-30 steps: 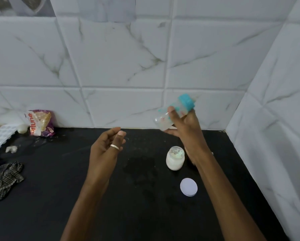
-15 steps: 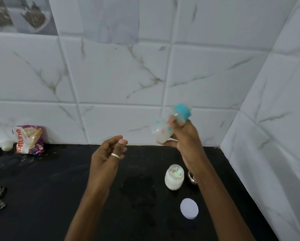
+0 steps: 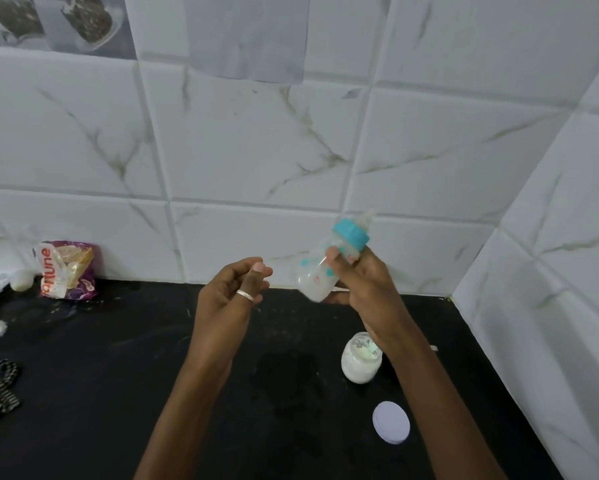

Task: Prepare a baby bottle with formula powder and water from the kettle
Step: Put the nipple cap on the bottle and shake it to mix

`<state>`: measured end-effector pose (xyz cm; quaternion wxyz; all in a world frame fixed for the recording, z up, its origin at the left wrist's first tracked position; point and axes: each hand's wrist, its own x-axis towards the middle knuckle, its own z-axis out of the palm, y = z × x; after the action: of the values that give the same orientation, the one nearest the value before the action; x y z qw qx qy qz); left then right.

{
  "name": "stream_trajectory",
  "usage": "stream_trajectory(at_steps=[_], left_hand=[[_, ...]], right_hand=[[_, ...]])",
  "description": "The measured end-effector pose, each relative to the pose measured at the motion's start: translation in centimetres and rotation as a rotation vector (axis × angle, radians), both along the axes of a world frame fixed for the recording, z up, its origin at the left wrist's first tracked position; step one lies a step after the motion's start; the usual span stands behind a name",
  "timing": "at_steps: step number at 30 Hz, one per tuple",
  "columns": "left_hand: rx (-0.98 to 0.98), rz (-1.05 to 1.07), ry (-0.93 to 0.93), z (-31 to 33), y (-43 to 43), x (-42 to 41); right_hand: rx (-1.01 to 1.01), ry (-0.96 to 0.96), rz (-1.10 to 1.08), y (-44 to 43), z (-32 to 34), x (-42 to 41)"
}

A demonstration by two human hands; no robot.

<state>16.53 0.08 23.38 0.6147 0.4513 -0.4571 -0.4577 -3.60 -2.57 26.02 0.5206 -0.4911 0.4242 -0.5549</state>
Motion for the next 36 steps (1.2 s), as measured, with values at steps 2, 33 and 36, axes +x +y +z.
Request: stream_trajectory(at_steps=[2,33,36], left_hand=[[0.004,-0.004,0.006,-0.1,-0.1,0.2],[0.115,-0.050,0.134,-3.0,-1.5,-0.7],[0.105,-0.057,0.129,-3.1,-1.5,-0.3]], right_hand=[[0.021,-0.236,-0.065,-0.2,-0.2,0.0],[0.121,-0.204,-0.103,1.8,-6.0,1.5],[0.129,-0.360,-0.185,1.6,-5.9,1.3]])
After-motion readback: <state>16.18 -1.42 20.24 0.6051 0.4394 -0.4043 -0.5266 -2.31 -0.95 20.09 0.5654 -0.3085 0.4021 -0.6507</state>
